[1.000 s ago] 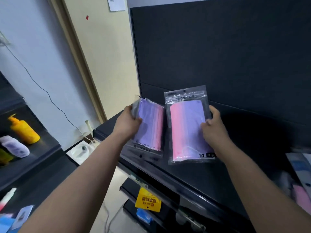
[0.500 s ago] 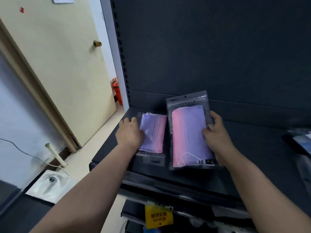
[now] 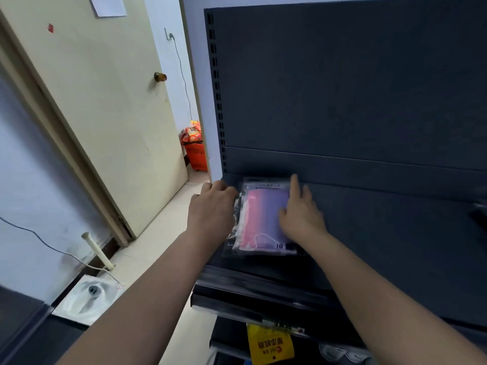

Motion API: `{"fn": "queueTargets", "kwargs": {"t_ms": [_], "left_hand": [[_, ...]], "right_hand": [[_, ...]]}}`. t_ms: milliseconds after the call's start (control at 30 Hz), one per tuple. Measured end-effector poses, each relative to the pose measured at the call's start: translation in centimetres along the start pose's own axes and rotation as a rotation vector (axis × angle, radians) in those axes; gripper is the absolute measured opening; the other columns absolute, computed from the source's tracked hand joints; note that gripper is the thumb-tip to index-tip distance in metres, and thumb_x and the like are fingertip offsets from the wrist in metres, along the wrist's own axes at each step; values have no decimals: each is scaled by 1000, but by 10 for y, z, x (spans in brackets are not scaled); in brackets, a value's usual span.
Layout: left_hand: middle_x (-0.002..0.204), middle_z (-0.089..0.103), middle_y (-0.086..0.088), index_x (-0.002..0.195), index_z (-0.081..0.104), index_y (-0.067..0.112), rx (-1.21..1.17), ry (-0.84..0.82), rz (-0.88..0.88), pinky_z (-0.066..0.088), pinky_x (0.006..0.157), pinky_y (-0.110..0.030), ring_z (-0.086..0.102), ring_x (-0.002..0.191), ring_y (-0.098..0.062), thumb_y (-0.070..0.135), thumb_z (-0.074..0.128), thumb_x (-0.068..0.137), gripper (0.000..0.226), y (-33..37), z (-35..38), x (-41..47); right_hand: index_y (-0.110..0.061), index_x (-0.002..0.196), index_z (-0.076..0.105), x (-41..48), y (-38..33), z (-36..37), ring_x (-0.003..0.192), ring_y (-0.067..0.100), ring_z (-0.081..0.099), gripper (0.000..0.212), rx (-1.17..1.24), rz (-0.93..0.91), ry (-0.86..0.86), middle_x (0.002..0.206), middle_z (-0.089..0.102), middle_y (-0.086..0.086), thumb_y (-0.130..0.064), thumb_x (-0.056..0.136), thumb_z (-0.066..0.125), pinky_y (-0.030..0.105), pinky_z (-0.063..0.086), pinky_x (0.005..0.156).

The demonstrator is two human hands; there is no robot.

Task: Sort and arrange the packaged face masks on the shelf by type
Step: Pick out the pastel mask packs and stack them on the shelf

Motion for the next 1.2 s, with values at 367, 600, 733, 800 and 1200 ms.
{"fn": "queueTargets", "kwargs": {"t_ms": [367, 600, 733, 800, 1200], "left_hand": [[132, 55, 0, 130, 54, 27, -118, -27, 96, 48, 92, -41, 48, 120, -24, 7, 53, 91, 44, 38, 14, 12], [123, 63, -1, 122, 59, 28, -227, -135, 314, 46, 81, -33, 58, 113, -23, 10, 49, 89, 39, 151, 28, 20], [119, 63, 1, 116, 63, 27, -346, -206, 475, 49, 88, -37, 56, 111, -23, 11, 46, 92, 34, 246, 33, 8], [118, 63, 2, 114, 63, 27, -380, -207, 538, 50, 85, -35, 56, 110, -21, 14, 46, 94, 30, 290, 31, 1], [119, 65, 0, 116, 62, 24, -471, -232, 544, 50, 84, -36, 58, 109, -22, 19, 48, 93, 28, 481, 29, -43]], "right_hand": [[-27, 130, 50, -15, 2, -11, 123, 21, 46, 43, -441, -356, 88, 133, 53, -1, -13, 90, 46, 41, 33, 98], [-20, 127, 55, -58, 122, -77, 119, 25, 47, 39, -414, -97, 130, 127, 55, 5, -12, 90, 46, 36, 40, 93], [-25, 128, 54, -93, 198, -125, 123, 23, 44, 43, -465, 58, 232, 128, 54, 1, -14, 87, 48, 33, 38, 94], [-26, 124, 56, -113, 230, -150, 122, 23, 47, 41, -477, 126, 280, 125, 57, 0, -15, 86, 49, 33, 39, 94], [-28, 134, 47, -174, 397, -239, 136, 20, 35, 46, -405, 205, 337, 142, 46, -2, -14, 91, 44, 38, 35, 101]]}}
Point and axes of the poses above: each hand's wrist, its own x-axis towards the middle knuckle, its own z-axis out of the palm, y = z × x, the point moved 4 cm from there along x, towards the middle knuckle
